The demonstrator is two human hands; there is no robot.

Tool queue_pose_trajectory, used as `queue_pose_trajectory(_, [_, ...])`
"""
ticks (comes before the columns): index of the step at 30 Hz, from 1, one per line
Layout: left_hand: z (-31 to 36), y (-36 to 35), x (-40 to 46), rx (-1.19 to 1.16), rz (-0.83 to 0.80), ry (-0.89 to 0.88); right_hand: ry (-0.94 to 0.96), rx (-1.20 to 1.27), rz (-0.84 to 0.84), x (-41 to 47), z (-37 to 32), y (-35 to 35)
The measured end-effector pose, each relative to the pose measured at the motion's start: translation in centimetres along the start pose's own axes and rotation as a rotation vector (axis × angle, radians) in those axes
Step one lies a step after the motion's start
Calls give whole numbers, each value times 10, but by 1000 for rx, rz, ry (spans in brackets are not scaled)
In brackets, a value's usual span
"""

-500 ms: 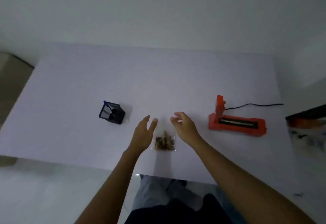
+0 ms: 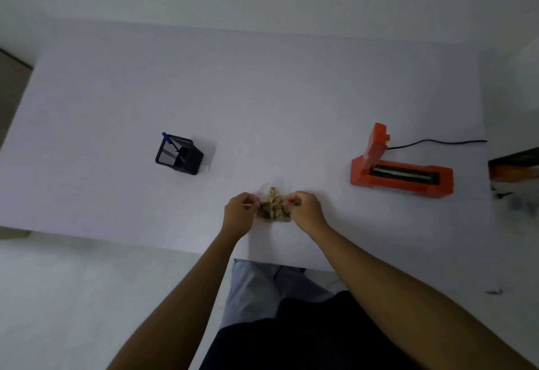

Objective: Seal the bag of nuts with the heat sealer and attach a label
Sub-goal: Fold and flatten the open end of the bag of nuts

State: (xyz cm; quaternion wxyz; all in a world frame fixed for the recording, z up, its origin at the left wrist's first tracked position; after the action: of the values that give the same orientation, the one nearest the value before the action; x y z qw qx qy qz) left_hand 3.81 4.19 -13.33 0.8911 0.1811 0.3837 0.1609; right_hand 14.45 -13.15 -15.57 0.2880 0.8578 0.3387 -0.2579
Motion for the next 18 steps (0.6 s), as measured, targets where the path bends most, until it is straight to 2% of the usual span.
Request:
queue_pose_trajectory(8, [-6,17,-21,-47,38,-219,226,36,36,-28,1,18])
queue_pose_trajectory(12, [-8,16,-25,-31,21,-271,196,128,-71,-35,18,8])
queue_pose_trajectory(18, [-10,2,-23,3,-80,-302,213,140,-86,-39,22,8])
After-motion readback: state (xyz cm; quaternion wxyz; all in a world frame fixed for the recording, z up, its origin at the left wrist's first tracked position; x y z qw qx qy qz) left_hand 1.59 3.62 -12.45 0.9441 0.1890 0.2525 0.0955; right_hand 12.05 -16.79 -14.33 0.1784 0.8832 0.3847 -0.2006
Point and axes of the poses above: each hand's wrist, its own x-axis towards the middle knuckle, its own y-axis out of the back of the hand, z = x × y, the point moved 10 cm from there along x, towards the middle knuckle, and after that the axes turned 7 degrees about -z, right-handed, at the moved point
